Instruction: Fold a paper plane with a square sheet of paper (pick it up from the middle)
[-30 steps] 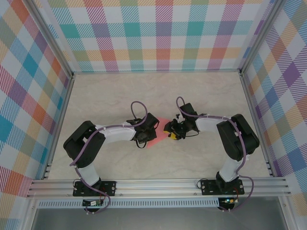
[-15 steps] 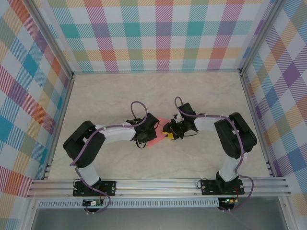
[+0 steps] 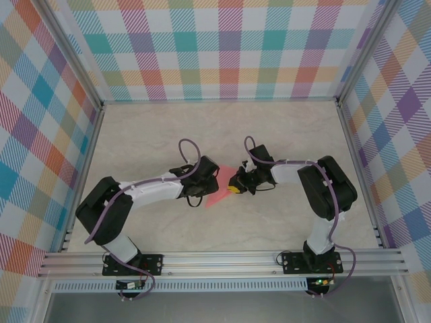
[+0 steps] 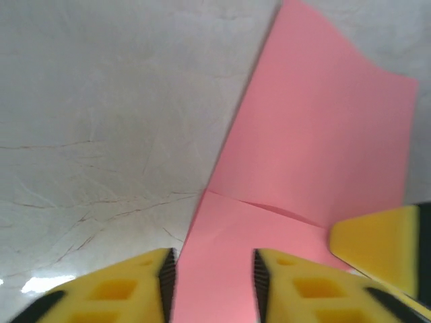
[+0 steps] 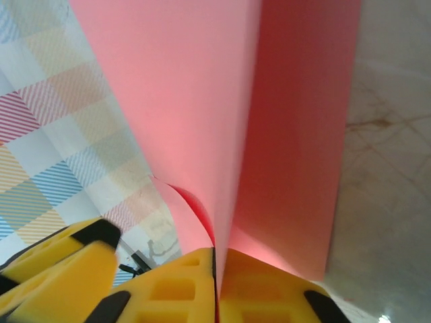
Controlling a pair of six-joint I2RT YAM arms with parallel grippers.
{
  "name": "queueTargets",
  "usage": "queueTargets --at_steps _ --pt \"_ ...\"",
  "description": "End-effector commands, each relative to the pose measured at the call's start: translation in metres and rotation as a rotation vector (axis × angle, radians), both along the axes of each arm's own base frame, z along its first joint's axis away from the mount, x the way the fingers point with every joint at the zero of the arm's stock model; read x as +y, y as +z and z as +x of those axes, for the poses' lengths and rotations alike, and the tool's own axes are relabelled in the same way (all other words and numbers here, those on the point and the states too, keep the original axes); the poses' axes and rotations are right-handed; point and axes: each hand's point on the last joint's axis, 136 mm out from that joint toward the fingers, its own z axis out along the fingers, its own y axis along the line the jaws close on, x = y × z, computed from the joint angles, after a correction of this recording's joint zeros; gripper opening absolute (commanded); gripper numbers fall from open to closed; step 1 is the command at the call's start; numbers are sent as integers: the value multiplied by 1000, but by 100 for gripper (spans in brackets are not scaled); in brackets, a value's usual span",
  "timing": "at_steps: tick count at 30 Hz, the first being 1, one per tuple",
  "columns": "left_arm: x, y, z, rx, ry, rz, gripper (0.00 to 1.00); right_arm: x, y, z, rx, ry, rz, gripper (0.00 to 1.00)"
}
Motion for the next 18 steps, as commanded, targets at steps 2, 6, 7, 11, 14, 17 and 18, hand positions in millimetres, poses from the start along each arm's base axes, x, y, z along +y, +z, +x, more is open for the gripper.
queueTargets --at_steps 2,6,7,11,14,17,18 --pt "23 22 2 -70 23 11 63 1 25 13 -81 -11 -20 3" --pt "25 42 1 -153 -12 -32 81 -3 34 16 -88 -34 -49 2" --pt "25 46 0 -169 -28 -40 84 -3 35 15 -81 -38 -52 2" --pt "18 51 -9 -211 -149 -55 97 -4 35 14 -37 -70 -74 1" --pt "9 50 -13 -268 -254 -24 98 -4 38 13 -15 -96 -84 2" --pt "-17 54 -21 -375 -418 -11 93 -5 45 14 -2 -117 -89 2" --pt "-24 54 -22 -412 -461 9 91 -5 47 14 3 -122 -90 2"
